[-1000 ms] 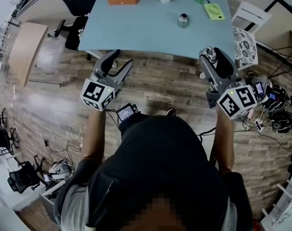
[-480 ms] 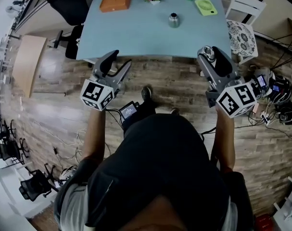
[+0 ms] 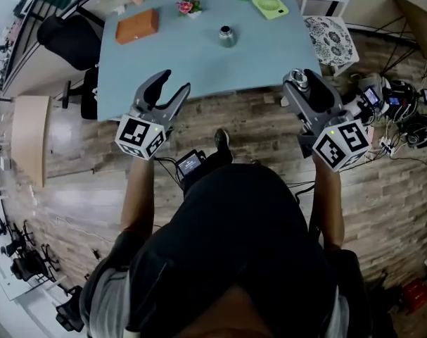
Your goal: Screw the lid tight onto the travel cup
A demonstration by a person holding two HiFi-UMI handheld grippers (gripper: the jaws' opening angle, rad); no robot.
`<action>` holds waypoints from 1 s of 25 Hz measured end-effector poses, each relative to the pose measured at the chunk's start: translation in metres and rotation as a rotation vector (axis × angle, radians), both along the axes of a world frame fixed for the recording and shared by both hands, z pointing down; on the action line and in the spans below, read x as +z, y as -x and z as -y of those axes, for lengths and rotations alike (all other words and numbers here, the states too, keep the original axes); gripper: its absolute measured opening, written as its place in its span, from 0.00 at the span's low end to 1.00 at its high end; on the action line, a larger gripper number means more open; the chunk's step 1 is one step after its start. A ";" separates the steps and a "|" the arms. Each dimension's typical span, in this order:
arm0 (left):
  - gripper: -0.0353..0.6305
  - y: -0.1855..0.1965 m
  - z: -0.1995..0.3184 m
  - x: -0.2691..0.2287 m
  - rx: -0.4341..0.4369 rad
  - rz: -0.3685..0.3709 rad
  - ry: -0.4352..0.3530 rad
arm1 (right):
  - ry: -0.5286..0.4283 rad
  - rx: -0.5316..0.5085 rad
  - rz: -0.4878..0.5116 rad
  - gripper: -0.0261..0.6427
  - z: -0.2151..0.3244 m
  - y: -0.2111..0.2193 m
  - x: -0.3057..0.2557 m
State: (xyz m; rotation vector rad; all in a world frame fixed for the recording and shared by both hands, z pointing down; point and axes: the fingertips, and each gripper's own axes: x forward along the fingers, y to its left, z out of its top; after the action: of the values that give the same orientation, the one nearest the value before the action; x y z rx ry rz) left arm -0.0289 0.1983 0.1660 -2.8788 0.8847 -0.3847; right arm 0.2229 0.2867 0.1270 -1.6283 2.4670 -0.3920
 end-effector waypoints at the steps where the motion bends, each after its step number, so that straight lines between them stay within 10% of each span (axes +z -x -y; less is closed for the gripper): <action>1: 0.48 -0.003 0.008 0.002 0.011 -0.006 0.005 | 0.001 0.014 -0.003 0.42 0.003 -0.002 0.000; 25: 0.48 0.010 0.179 0.019 0.237 -0.113 0.035 | 0.073 0.202 -0.107 0.42 0.120 0.063 -0.011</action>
State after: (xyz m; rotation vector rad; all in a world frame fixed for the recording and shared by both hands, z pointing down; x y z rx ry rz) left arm -0.0392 0.0191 0.1848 -3.0159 0.5458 -0.2186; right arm 0.1598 0.1663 0.1161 -1.9545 2.3554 -0.3792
